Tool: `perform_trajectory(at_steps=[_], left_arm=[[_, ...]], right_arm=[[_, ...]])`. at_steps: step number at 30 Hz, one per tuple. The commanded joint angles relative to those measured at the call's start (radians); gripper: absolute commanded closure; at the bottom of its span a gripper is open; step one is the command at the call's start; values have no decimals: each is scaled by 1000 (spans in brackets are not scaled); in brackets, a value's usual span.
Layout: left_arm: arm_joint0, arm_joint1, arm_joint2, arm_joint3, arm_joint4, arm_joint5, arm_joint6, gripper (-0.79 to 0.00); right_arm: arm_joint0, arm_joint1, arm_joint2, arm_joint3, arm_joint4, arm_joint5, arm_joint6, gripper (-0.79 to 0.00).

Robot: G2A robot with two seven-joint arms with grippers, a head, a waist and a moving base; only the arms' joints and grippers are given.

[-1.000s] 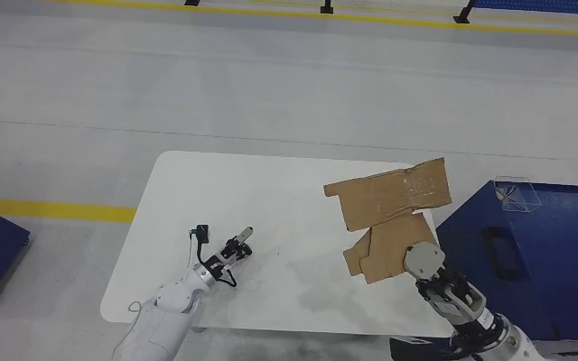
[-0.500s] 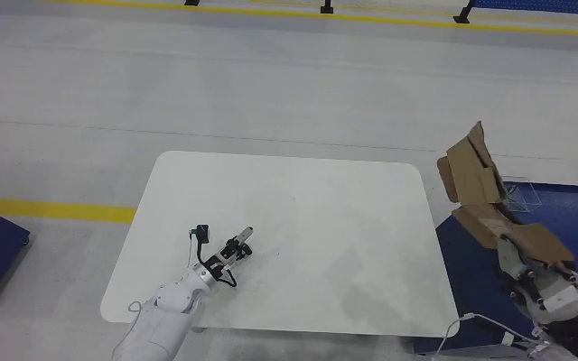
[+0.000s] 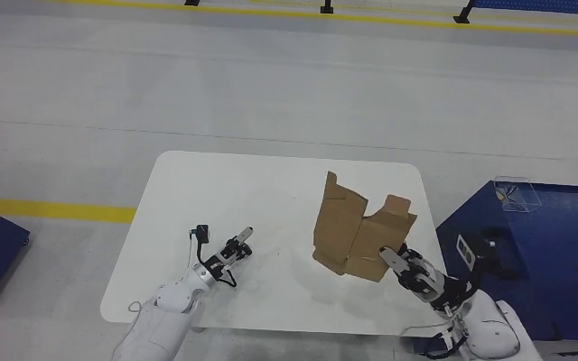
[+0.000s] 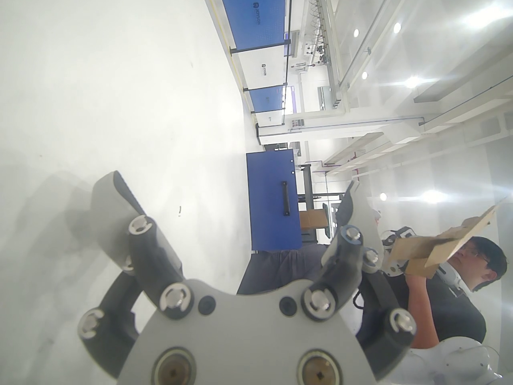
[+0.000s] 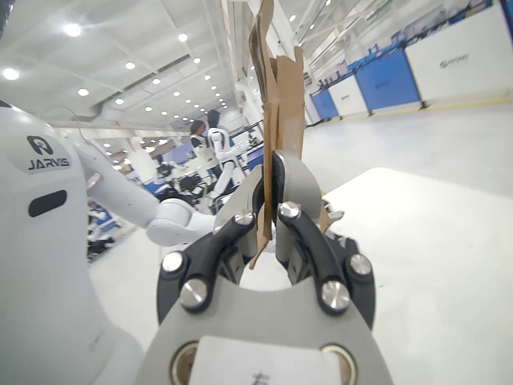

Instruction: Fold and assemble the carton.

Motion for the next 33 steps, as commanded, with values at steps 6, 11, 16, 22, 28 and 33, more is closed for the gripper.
perform_trajectory(at_steps=[6,11,16,22,28,33], left_arm=[[0,0,0,0,0,0,0,-785],[0,0,0,0,0,0,0,-785],[0,0,0,0,0,0,0,-785],[0,0,0,0,0,0,0,-785],[0,0,0,0,0,0,0,-785],[0,0,0,0,0,0,0,-785]], right_arm=[[23,12,-20,35,165,0,115,0],[23,12,-20,35,165,0,115,0],[-15,16,-47,-78,355,1,107,0],[-8,44,-82,-173,1192,228,395,0],[45,23,-93,-2,1962,798,644,0],[97,0,-209,111,2194,1130,518,0]])
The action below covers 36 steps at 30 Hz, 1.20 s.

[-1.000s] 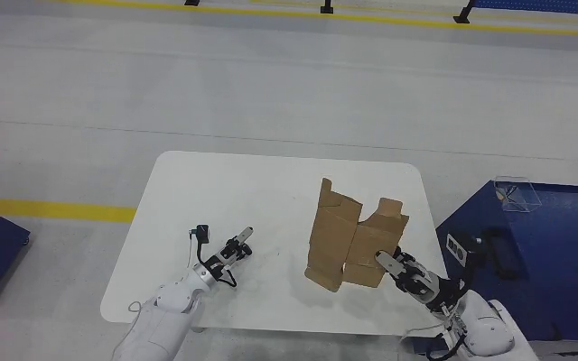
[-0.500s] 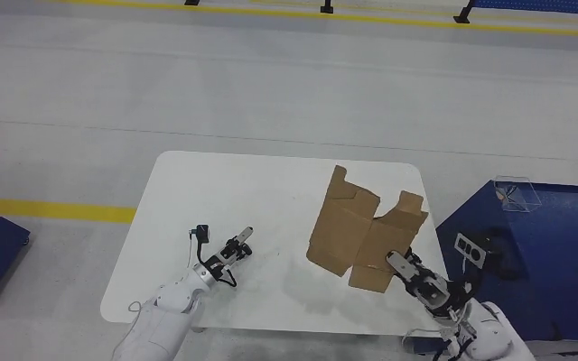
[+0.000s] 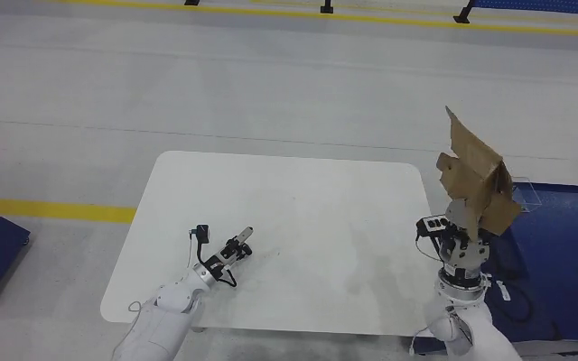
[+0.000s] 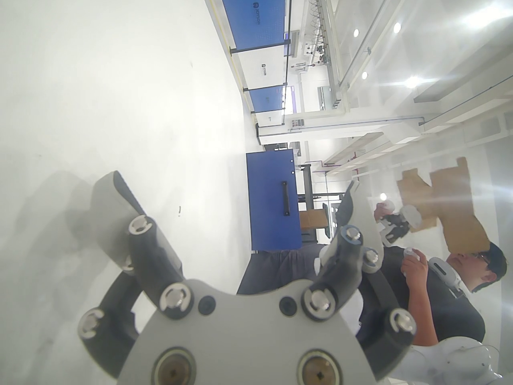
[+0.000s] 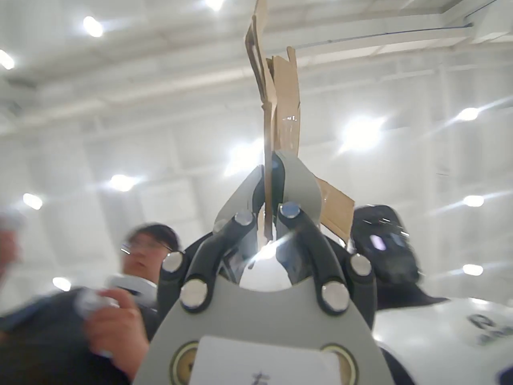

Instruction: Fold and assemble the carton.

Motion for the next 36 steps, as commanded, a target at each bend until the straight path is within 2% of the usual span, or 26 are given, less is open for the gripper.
perform_trajectory(at_steps=[1,5,8,11,15,19,23,28,31,32,33,36], left_arm=[[0,0,0,0,0,0,0,-785],[0,0,0,0,0,0,0,-785],[0,0,0,0,0,0,0,-785],[0,0,0,0,0,0,0,-785],[0,0,0,0,0,0,0,-785],[0,0,0,0,0,0,0,-785],[0,0,0,0,0,0,0,-785],[0,0,0,0,0,0,0,-785],[4,8,-11,-26,11,103,-20,-785],[16,11,-24,-61,-45,136,-69,-785],[32,13,-46,-104,-157,192,-155,-785],[67,29,-148,-204,-528,475,-449,-785]], right_arm=[[12,-9,-54,33,86,126,-60,0],[35,-33,-166,106,160,235,-159,0],[59,-48,-197,141,125,225,-146,0],[85,-51,-161,148,-82,92,-13,0],[91,-43,-68,152,-447,-197,155,0],[85,-35,19,161,-730,-437,201,0],[90,-34,42,220,-927,-548,182,0],[109,-44,9,297,-964,-531,156,0],[109,-44,9,297,-964,-531,156,0],[108,-44,5,298,-977,-519,144,0],[109,-44,1,298,-1008,-501,125,0],[116,-46,-8,309,-1083,-487,71,0]])
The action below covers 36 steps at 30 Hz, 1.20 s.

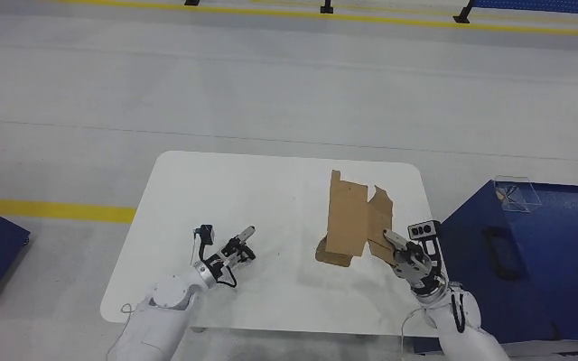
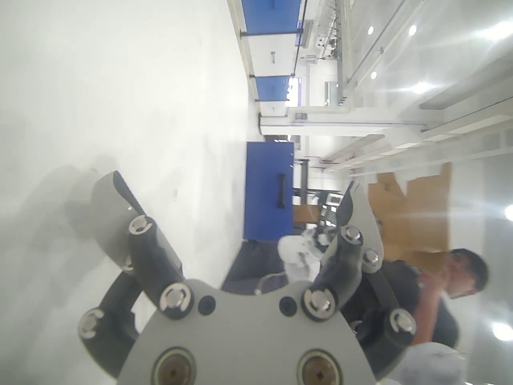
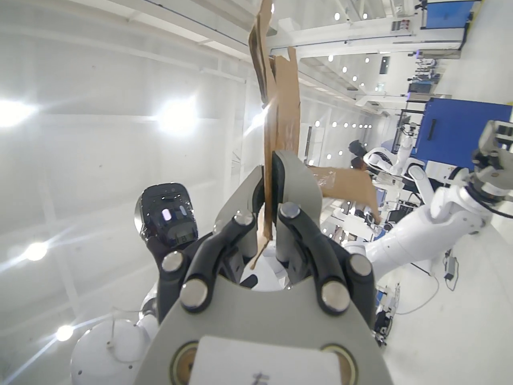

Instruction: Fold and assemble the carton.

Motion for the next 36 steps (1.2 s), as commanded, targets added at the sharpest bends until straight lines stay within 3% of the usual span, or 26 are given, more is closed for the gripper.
perform_trajectory(at_steps=[1,4,6,9,18,22,23,24,25,26,27,28,36], left_arm=[[21,12,-71,-52,-409,232,-216,-785],[43,23,-116,-99,-569,451,-376,-785],[58,25,-125,-120,-620,501,-432,-785],[84,24,-97,-162,-560,419,-455,-785],[137,19,-18,-240,-276,38,-372,-785],[169,21,2,-273,-188,-41,-344,-785],[175,22,7,-281,-171,-44,-337,-699],[180,23,11,-289,-161,-45,-329,-554],[184,23,14,-297,-151,-48,-321,-342],[187,24,17,-303,-145,-45,-318,-237],[188,24,18,-308,-142,-43,-314,-65],[190,25,17,-311,-136,-42,-308,0],[192,33,19,-323,-112,21,-288,0]], right_arm=[[8,-1,-8,16,-55,5,-26,0],[24,-5,-26,49,-101,29,-46,0],[31,-9,-42,66,-105,58,-46,0],[40,-17,-85,85,-119,107,-29,0],[73,-46,-189,136,-77,211,38,0],[88,-54,-222,159,-124,218,39,0],[91,-56,-229,162,-135,220,41,0],[93,-57,-236,166,-145,222,42,0],[96,-59,-241,168,-157,222,45,0],[99,-60,-246,170,-170,219,47,0],[102,-60,-249,173,-187,217,48,0],[104,-61,-252,173,-199,215,50,0],[105,-60,-238,163,-243,206,54,0]])
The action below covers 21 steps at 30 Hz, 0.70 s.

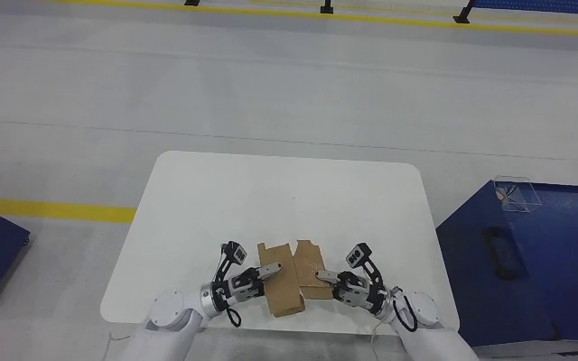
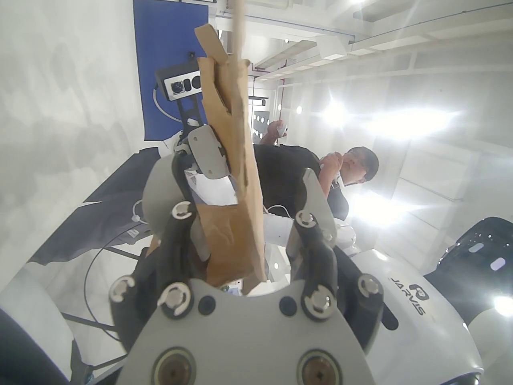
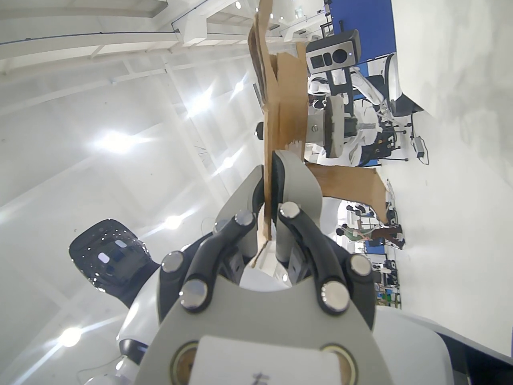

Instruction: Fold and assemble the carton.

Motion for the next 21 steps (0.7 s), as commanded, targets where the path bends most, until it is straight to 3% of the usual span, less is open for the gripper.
perform_trajectory(at_steps=[1,5,6,11,14,19,21], left_arm=[[0,1,0,0,1,10,-3,0],[0,1,0,0,1,10,-3,0],[0,1,0,0,1,10,-3,0],[2,2,-3,-3,6,12,13,0],[33,3,-30,-55,-3,-64,106,0],[93,-26,-1,-116,-129,-299,323,0],[93,-39,35,-104,-180,-353,352,0]], right_arm=[[0,1,4,-4,-13,2,4,0],[-2,1,7,-7,-15,5,6,0],[-2,1,7,-7,-15,5,6,-785],[-2,1,7,-7,-15,5,6,-785],[-11,1,31,-43,0,-42,-27,-785],[-48,12,131,-133,-87,-373,-31,-785],[-60,20,173,-184,-232,-506,-75,-785]])
